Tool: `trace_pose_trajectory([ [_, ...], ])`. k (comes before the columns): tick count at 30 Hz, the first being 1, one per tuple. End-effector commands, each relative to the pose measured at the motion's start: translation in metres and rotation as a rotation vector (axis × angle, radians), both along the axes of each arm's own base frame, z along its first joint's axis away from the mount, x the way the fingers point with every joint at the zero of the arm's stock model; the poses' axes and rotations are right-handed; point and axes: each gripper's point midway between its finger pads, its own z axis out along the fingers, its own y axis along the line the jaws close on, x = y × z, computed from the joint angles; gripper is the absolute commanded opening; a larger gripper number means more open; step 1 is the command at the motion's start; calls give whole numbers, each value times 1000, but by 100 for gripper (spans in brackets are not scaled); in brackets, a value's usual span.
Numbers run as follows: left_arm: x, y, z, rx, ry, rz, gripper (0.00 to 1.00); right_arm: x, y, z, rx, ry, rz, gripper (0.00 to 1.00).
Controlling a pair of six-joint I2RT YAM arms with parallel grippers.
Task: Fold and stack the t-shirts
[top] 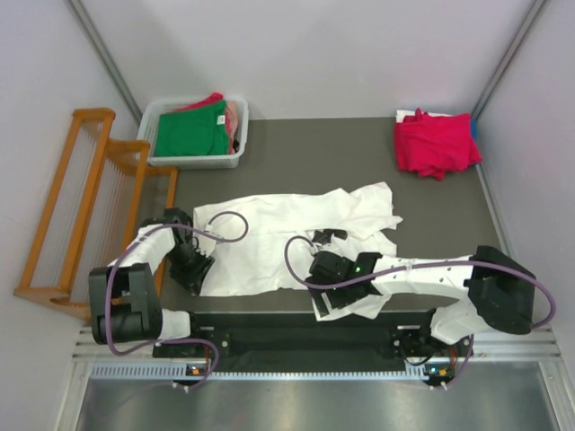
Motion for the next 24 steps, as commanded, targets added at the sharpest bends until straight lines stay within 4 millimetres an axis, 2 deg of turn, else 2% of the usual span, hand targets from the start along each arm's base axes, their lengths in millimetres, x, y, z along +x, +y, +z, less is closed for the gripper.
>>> trace_pose_trajectory([
  [1, 3, -6, -7, -40, -24, -14, 42, -1, 14, 3, 17, 22, 42, 87],
  [9, 10, -8, -11, -55, -61, -18, 39, -15, 14, -6, -19, 68, 90, 82],
  [11, 16, -7, -13, -50, -77, -17, 36, -20, 14, -13, -40, 80, 104, 80],
  [13, 20, -7, -14, -49, -82, -14, 27, -24, 12, -19, -54, 89, 111, 74],
  [14, 25, -7, -14, -50, -91, -12, 24, -24, 12, -21, -55, 91, 111, 64],
  [15, 25, -7, -15, -54, -82, -10, 14, -25, 11, -24, -61, 91, 110, 58],
  [16, 26, -8, -16, -57, -80, -7, 10, -26, 8, -26, -71, 95, 102, 51],
  [17, 28, -8, -15, -60, -80, -2, 7, -25, 6, -27, -75, 93, 102, 39],
  [19, 29, -10, -15, -71, -77, 3, 0, -22, 7, -23, -77, 74, 97, 28],
  [20, 30, -10, -15, -71, -79, 6, 0, -20, 5, -22, -85, 66, 92, 15],
  [23, 34, -11, -13, -74, -100, 11, 0, -11, 5, -12, -93, 19, 81, 0],
  [24, 35, -11, -13, -76, -102, 17, 0, -6, 10, -6, -85, -3, 79, 0],
])
